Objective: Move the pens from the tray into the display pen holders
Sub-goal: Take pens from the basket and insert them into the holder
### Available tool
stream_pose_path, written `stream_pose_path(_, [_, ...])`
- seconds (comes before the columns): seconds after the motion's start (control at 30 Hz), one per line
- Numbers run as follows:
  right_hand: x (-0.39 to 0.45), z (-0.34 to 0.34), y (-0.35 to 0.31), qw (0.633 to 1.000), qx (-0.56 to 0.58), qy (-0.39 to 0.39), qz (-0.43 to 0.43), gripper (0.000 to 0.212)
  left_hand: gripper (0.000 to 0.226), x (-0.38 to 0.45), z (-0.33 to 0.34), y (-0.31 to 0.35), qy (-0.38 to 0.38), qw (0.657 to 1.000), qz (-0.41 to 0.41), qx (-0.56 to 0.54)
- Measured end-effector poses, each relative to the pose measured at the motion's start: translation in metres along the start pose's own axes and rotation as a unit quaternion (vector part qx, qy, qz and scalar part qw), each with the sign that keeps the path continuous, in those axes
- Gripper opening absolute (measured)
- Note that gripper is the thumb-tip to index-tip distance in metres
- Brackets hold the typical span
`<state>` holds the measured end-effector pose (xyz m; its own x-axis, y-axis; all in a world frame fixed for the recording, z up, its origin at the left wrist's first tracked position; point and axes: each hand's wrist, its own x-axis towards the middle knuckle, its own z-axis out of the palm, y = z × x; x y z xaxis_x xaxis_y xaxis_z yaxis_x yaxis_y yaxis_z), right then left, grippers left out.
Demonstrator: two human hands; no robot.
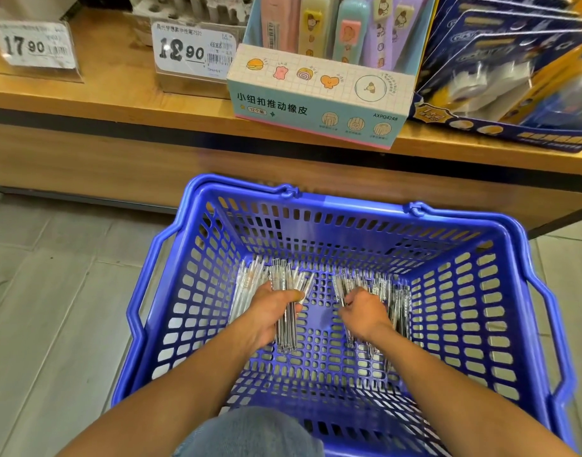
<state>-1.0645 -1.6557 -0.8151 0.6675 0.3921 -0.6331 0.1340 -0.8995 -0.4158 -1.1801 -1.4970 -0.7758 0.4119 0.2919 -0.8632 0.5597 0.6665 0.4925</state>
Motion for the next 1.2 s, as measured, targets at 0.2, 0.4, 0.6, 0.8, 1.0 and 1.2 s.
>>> stream_pose_path(0.2, [-0.021, -0.010, -0.037, 0.955, 0.250, -0.122, -0.098, 0.013, 0.110, -0.005, 0.004, 0.002, -0.011, 0.999, 0.037, -0.016])
stream_pose_path(0.4, [-0.034, 0.000, -0.058, 0.925, 0.318, -0.163, -0.132, 0.015, 0.121, -0.006, 0.003, 0.002, -0.026, 0.997, 0.064, -0.036])
stream_pose_path(0.6, [-0.024, -0.002, -0.045, 0.931, 0.312, -0.155, -0.109, 0.005, 0.119, -0.008, 0.004, 0.004, -0.021, 0.998, 0.058, -0.025])
stream_pose_path(0.8, [-0.007, 0.004, -0.015, 0.998, -0.032, 0.041, 0.033, 0.008, 0.093, -0.019, 0.004, 0.012, -0.039, 0.998, 0.031, -0.043])
stream_pose_path(1.0, [-0.007, 0.015, -0.010, 0.975, -0.214, 0.041, 0.031, 0.016, 0.069, -0.015, 0.001, 0.011, -0.027, 0.998, 0.010, -0.051])
stream_pose_path(1.2, [-0.004, 0.023, -0.009, 0.974, -0.220, 0.025, 0.045, 0.012, 0.050, -0.014, 0.000, 0.008, -0.026, 0.998, 0.002, -0.050])
